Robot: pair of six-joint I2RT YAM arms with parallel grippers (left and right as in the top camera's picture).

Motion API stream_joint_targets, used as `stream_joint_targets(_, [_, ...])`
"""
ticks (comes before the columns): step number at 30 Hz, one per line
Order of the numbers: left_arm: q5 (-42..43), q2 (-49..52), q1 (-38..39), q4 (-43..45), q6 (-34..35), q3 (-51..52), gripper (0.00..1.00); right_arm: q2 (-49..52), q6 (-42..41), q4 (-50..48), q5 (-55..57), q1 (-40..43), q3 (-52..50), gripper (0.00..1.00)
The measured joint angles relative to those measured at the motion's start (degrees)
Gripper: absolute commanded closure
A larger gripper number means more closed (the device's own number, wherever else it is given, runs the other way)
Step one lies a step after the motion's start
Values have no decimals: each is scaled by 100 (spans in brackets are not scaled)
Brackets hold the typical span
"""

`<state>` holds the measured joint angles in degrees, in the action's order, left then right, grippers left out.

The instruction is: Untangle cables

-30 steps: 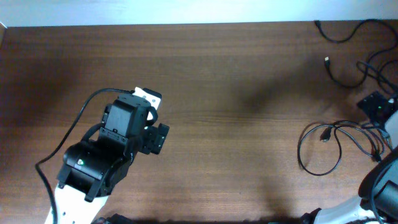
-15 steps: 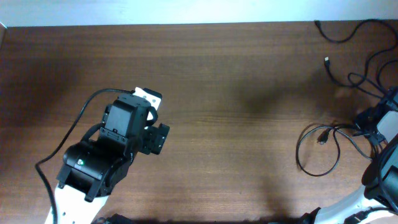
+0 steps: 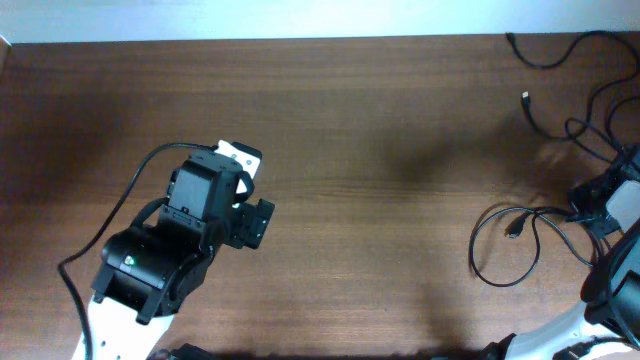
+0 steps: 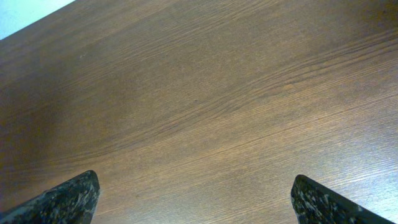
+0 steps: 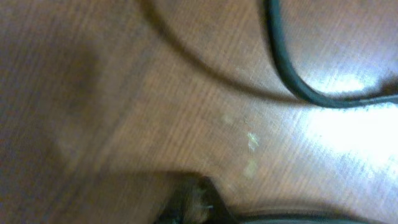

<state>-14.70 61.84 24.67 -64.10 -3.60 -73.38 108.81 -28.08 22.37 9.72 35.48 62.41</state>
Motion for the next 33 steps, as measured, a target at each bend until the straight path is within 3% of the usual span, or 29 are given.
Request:
stream_joint_targets(2, [0,0,0,0,2,0,1,-4,164,-247,-96,-24,-28,43])
stream_joint_targets(5, [15,0,0,4,2,0,1,-170,422,-577,-188,-155,-28,43])
stream_joint_targets(10, [37,0,0,35,2,0,1,-1690,1388,-634,-885,-533,321,43])
stream_joint_targets(15, [39,0,0,39,2,0,1,-3283,2229,-673,-2127,-973,446,43])
stream_joint_targets(20, [39,0,0,20,2,0,1,-4234,3051,-262,-3740,-1281,446,41])
stream_joint_targets(27, [42,0,0,11,2,0,1,-5643,3748,992,-5149,-1309,448,36])
stream_joint_targets(30, [39,0,0,-2,2,0,1,-6428,4212,2074,-5156,-1309,468,53])
stream_joint_targets(33, [37,0,0,0,2,0,1,-7270,4695,3504,-5121,-1309,490,51])
